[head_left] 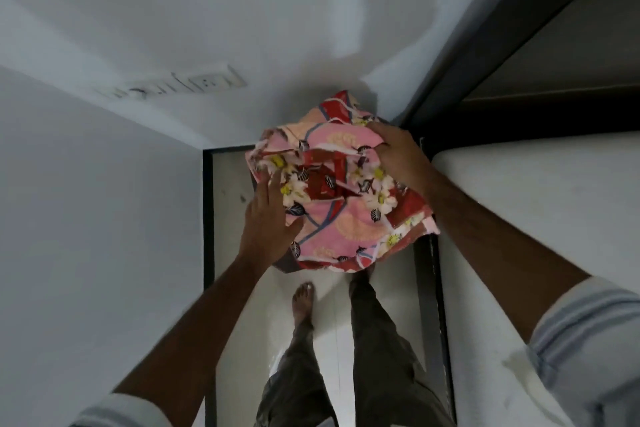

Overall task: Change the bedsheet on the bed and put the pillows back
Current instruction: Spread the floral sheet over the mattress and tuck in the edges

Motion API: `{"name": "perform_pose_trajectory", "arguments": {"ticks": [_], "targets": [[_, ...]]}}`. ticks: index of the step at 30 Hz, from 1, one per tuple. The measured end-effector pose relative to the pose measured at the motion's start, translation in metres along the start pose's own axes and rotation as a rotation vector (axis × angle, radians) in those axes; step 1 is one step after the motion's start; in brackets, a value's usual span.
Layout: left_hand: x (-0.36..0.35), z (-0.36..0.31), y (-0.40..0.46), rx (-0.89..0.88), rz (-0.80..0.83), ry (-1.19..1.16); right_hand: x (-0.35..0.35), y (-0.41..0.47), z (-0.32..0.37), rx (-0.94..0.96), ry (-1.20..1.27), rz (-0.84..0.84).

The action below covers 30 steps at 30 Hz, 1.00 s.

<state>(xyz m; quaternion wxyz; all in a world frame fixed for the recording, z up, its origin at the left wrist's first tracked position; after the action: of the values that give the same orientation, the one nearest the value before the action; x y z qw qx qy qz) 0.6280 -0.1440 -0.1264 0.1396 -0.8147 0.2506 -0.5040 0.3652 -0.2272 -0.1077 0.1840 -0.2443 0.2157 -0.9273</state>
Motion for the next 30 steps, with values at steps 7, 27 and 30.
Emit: {"name": "perform_pose_trajectory", "arguments": {"ticks": [7, 27, 30], "targets": [[0.098, -0.064, -0.025, -0.185, -0.122, -0.170, 0.049, -0.118, 0.110, 0.154, 0.338, -0.054], [0.130, -0.462, -0.237, -1.054, 0.302, -0.366, 0.171, -0.692, 0.181, 0.295, 0.600, -1.155], [0.115, -0.545, -0.285, -1.178, 0.329, -0.350, 0.184, -0.787, 0.150, 0.270, 0.582, -1.338]]}}
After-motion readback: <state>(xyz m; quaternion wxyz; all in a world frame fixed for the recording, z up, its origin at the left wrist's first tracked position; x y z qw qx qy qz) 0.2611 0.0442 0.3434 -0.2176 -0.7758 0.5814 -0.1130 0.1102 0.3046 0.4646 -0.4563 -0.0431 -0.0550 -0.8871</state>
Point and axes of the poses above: each hand's wrist, its own y-axis towards the middle knuckle, its own x-axis out of the back of the hand, z = x × y, the point moved 5 cm from there along y, towards the middle knuckle, and after that the axes turned 12 degrees about z, right-handed, at the moved point
